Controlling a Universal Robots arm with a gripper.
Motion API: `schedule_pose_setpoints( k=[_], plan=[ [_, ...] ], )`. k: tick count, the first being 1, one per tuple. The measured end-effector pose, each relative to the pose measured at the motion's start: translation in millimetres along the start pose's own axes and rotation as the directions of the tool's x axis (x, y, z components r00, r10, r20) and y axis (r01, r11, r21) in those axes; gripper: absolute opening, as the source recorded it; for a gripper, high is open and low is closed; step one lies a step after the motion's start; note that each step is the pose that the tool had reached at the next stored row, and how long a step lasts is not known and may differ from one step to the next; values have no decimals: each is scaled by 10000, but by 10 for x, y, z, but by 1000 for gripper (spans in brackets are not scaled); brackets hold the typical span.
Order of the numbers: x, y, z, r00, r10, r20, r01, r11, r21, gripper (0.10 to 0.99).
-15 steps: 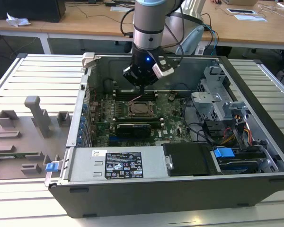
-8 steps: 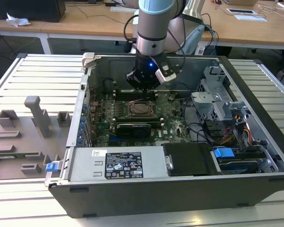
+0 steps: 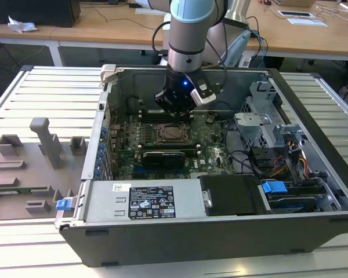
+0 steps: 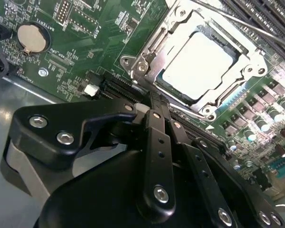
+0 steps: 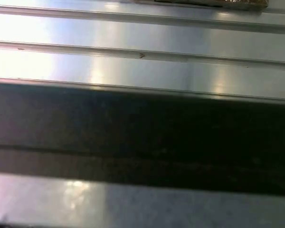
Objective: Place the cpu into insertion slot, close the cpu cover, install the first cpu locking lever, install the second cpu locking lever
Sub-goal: 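Install the first cpu locking lever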
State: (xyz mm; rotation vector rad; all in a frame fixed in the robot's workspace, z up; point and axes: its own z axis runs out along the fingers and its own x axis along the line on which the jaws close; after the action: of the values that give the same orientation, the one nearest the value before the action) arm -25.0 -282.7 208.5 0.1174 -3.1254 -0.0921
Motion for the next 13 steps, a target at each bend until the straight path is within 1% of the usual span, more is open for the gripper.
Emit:
schedule_pose_setpoints(
  k=[3,4,7,9,10,11,12,13],
  plan=[
    [-5,-28,9,10000,0,0,0,10000,-1,106],
    [-25,-45,46,10000,1,-8,-1,10000,9,106],
    [-39,-45,70,10000,1,-2,-1,10000,-2,106],
    [-46,-47,73,10000,3,-4,-3,10000,2,106],
    [-48,-48,73,10000,1,1,-1,10000,-26,106],
    [-51,-46,77,10000,-5,21,5,9999,-165,106],
    [-51,-46,78,10000,-6,23,6,9997,-241,106],
    [-51,-45,78,10000,-5,23,6,9997,-248,106]
  ],
)
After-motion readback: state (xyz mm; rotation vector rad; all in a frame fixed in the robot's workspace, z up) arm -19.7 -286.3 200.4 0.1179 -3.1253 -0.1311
